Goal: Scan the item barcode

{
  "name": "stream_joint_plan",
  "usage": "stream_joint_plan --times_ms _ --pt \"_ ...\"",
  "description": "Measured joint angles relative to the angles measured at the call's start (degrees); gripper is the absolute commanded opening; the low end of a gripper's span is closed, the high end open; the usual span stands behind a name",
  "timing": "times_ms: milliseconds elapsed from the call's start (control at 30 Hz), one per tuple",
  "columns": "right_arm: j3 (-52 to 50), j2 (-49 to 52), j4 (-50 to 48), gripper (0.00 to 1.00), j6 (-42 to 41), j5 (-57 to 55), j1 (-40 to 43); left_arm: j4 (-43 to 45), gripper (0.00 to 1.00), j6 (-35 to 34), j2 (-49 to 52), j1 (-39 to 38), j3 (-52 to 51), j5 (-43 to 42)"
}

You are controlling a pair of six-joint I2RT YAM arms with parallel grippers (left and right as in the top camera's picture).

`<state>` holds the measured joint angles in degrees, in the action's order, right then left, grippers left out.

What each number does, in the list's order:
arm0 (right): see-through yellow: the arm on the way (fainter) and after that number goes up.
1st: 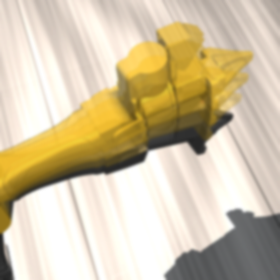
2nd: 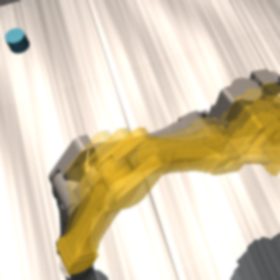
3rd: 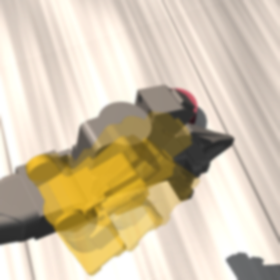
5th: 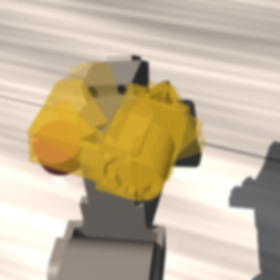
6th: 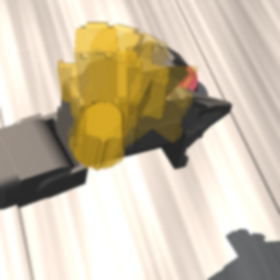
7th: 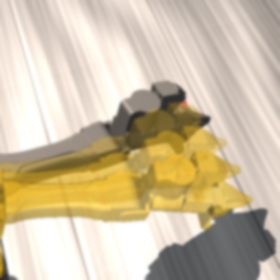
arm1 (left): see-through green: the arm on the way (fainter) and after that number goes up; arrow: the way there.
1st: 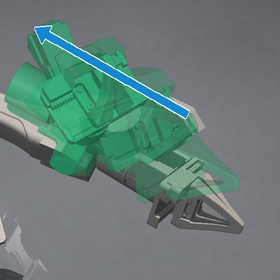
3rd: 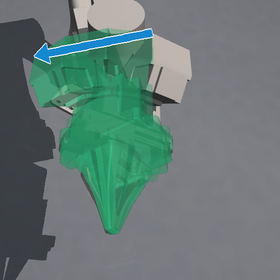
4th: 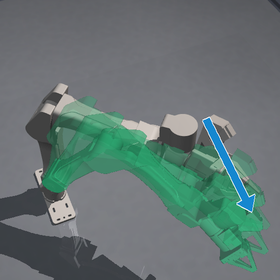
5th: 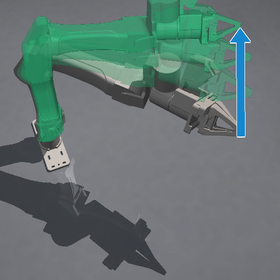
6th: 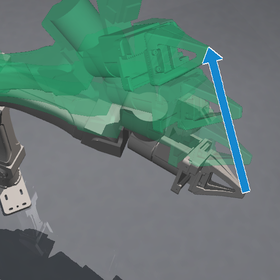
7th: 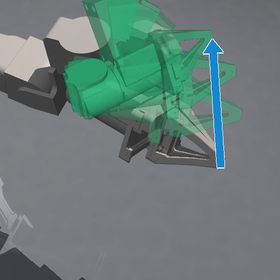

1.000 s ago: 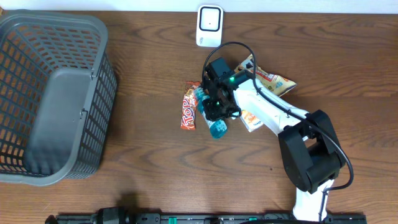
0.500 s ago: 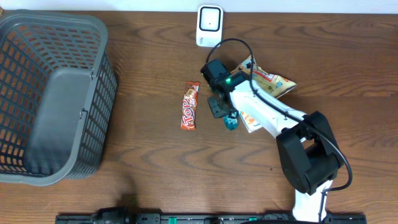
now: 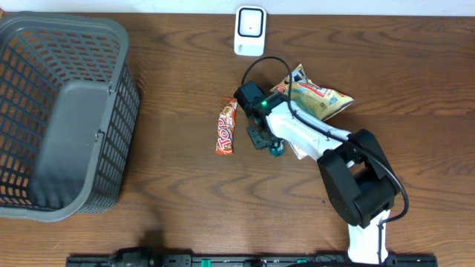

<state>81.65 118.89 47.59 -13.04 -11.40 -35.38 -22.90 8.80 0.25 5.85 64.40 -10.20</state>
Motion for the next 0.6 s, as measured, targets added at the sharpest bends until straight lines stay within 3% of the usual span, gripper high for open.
stream_joint_plan --times_ms 233,500,600 --pt "1.2 0.2 1.0 0.63 -0.2 1.9 0.0 0.0 0.99 0.0 0.0 0.0 0.0 0.0" --pt "7.8 0.7 4.9 0.72 0.0 2.9 0.0 -0.3 0.99 0.0 0.0 0.0 0.0 0.0" --pt "8.6 0.7 4.9 0.82 0.0 2.9 0.0 -0.3 0.99 0.0 0.0 0.0 0.0 0.0"
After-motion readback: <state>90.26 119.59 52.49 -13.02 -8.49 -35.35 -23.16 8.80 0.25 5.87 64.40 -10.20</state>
